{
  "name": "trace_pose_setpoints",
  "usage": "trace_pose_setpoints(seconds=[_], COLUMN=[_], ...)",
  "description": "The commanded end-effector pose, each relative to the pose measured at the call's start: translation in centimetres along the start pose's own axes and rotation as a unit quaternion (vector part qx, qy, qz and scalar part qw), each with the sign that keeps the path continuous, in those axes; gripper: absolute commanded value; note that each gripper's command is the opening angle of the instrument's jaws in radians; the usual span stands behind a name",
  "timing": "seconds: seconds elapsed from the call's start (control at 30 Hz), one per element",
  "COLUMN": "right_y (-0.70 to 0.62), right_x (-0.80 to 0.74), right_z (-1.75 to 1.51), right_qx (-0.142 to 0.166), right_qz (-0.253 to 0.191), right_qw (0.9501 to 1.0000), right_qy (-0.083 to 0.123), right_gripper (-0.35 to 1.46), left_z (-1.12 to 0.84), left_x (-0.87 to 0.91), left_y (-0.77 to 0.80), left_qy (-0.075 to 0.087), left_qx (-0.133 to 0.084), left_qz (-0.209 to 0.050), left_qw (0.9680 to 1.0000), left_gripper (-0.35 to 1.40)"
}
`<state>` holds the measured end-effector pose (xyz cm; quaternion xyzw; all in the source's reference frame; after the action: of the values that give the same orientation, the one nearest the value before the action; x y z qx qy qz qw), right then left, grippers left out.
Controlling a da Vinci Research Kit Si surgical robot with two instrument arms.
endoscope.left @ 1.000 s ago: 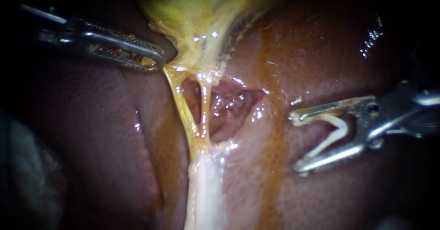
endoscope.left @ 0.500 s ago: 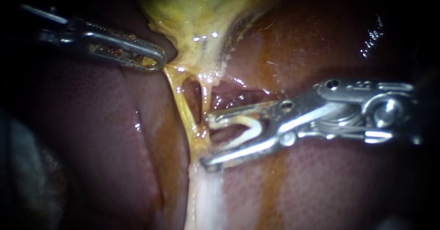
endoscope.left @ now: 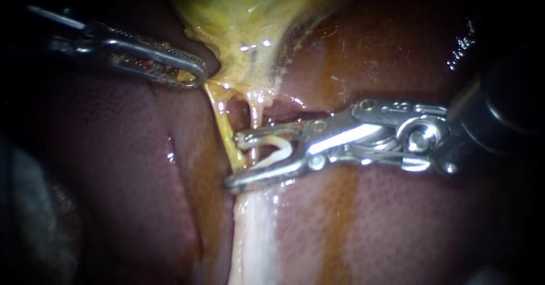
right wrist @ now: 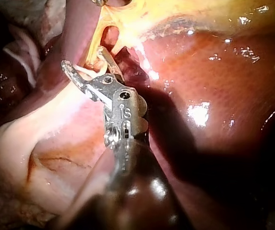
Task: Clipping first clip left tube
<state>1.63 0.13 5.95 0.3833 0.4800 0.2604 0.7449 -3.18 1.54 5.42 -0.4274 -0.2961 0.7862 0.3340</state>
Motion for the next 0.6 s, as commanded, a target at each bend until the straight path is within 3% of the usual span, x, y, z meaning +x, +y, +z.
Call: trace_pose_setpoints(seconds=[0.03,0.4,0.6], right_y=[0.01,0.16,0.18], right_x=[-0.02,-0.25,-0.23], right_z=[0.01,0.11,0.18], right_qx=[0.001,-0.008,0.002], right_qz=[0.002,0.000,0.000], right_qw=[1.0000,1.0000,1.0000], right_qy=[-0.001,-0.004,0.001], right_gripper=[0.50,0.49,0.49], left_z=[0.00,0.00,0.01], left_x=[0.00,0.00,0.00], left_y=[0.00,0.00,0.00], left_qy=[0.000,0.000,0.000], left_qx=[0.000,0.000,0.000], left_qz=[0.000,0.000,0.000], left_qw=[1.0000,1.0000,1.0000], left_gripper=[-0.35,-0.35,-0.35])
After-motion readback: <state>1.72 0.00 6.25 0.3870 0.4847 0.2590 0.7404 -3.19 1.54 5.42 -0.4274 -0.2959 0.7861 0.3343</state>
